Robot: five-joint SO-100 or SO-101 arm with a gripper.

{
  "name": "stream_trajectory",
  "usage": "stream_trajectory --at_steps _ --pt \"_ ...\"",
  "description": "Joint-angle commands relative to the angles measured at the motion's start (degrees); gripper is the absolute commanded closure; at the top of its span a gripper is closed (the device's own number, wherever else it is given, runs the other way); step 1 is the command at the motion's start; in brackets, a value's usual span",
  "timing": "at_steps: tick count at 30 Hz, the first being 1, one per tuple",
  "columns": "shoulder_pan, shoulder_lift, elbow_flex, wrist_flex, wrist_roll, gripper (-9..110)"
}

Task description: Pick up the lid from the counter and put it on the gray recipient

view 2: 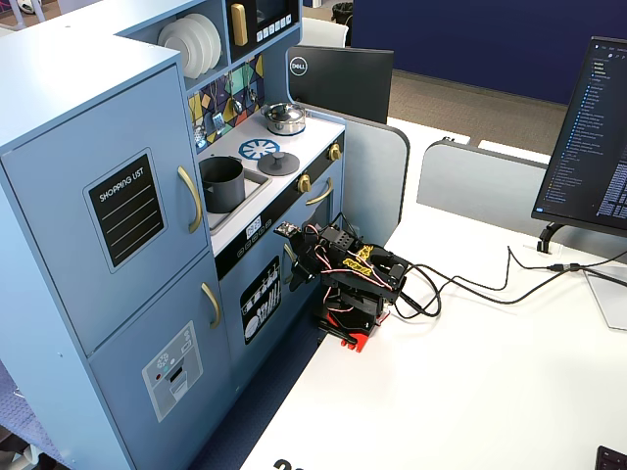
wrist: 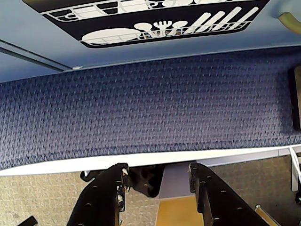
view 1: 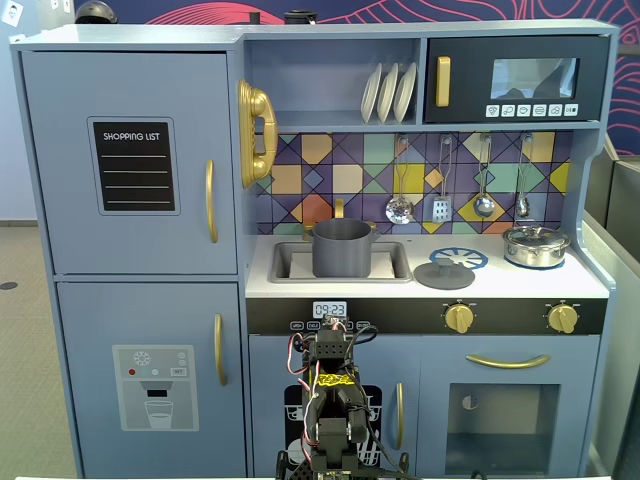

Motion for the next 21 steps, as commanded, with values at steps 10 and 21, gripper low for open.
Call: stream_trajectory --at_steps 10,21 --pt "9.6 -0.4 -0.1 9.9 0.2 101" --pt "10.3 -14.1 -21.3 0.6 0.6 101"
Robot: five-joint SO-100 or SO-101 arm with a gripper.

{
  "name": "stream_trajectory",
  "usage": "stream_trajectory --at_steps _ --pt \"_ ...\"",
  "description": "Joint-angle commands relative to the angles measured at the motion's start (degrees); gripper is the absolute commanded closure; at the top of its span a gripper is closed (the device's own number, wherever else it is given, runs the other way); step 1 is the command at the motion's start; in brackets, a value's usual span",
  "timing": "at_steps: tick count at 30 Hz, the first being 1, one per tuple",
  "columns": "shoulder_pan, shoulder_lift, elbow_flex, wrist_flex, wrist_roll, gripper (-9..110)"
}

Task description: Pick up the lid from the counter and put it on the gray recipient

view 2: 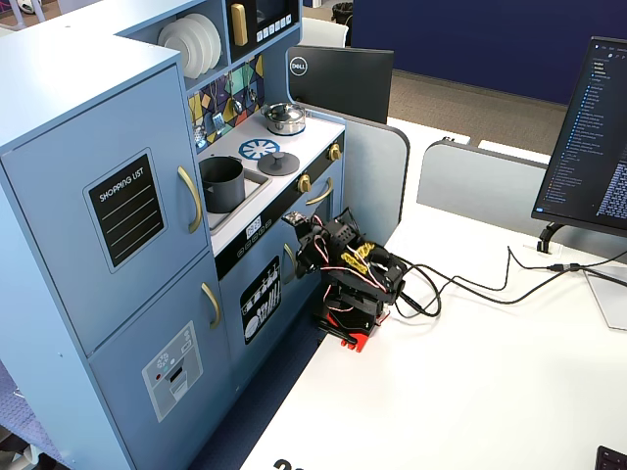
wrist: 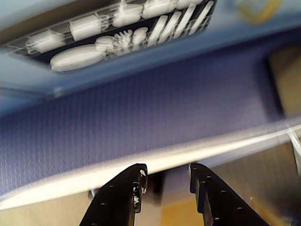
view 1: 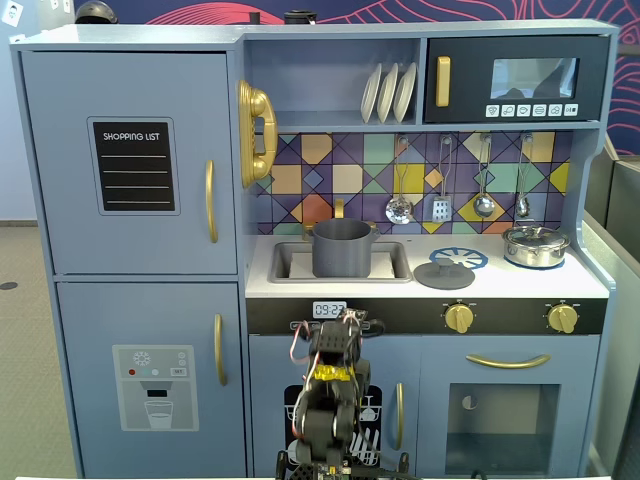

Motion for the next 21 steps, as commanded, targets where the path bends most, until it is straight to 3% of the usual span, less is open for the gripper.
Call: stream_trajectory --at_steps 1,13,21 --pt "0.5 -9.3 -13.9 -0.6 -0.4 101" --pt "2.7 -14.9 -34.0 -1.1 -6.3 101" --pt "8.5 -15.2 -39.3 -22.2 -8.1 101"
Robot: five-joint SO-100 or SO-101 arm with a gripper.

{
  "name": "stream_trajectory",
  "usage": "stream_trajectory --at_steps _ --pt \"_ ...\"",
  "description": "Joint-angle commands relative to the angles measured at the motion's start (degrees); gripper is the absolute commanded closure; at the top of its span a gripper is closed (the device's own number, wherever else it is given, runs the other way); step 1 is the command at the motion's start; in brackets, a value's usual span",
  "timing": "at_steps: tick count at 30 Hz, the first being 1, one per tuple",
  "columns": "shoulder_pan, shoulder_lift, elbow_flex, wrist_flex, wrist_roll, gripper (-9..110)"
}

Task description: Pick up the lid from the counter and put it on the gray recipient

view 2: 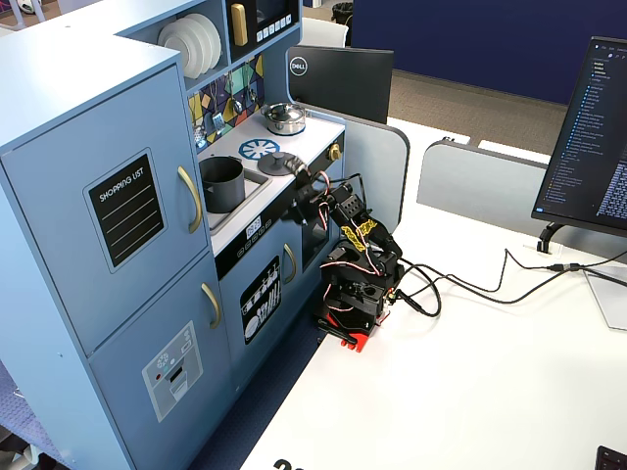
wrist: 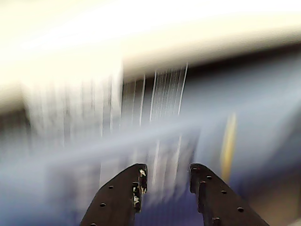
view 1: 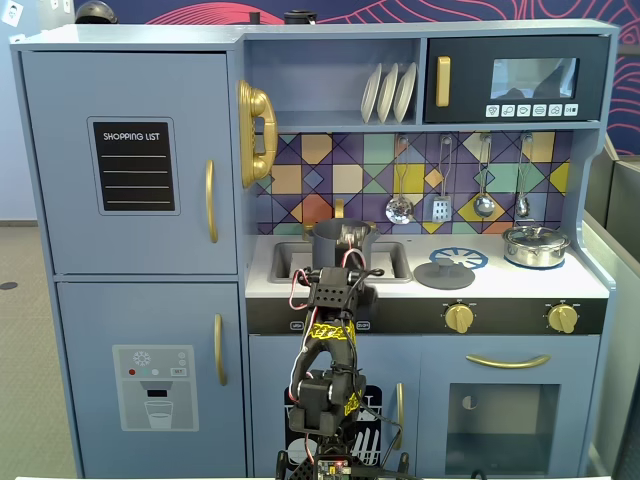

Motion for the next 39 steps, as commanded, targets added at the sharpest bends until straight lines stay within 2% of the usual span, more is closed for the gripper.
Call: stream_trajectory --at_steps 1,6,10,16,18,24,39 --pt "4.7 -1.2 -3.9 -13.0 -2.4 101" --pt "11.4 -2.6 2.3 -35.5 -3.0 101" --pt "15.7 -5.5 8.2 -50.6 -0.3 89" --pt "20.0 -12.4 9.9 -59.2 1.2 74" --pt "21.1 -14.9 10.0 -62.1 1.4 72" --pt "22.1 -22.3 8.5 -69.7 1.8 71" --pt "23.1 -39.4 1.1 -79.2 0.8 72"
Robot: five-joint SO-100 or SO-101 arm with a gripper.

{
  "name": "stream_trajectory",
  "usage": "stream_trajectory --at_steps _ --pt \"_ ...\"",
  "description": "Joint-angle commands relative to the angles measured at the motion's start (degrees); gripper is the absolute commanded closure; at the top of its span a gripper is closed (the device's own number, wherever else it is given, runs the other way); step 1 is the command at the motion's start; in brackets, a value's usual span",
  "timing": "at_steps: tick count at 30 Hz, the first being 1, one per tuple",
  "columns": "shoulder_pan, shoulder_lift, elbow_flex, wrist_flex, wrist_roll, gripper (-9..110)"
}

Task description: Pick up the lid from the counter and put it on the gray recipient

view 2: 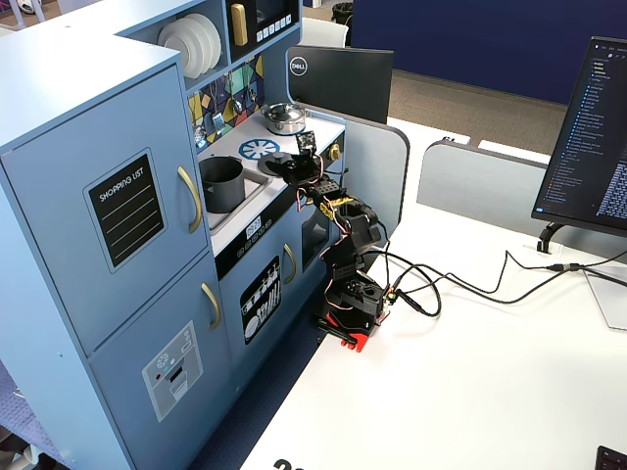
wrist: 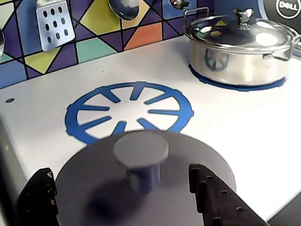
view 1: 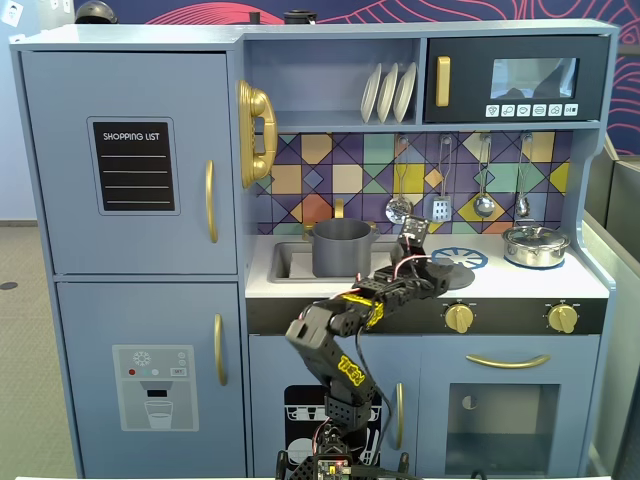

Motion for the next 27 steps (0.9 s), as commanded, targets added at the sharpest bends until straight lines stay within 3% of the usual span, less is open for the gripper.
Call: stream_trajectory --at_steps 1,27 --pt "0.7 -3.5 -6.2 -3.5 -0.3 72" --pt "0.5 -19.8 -17.0 -6.6 -0.4 75"
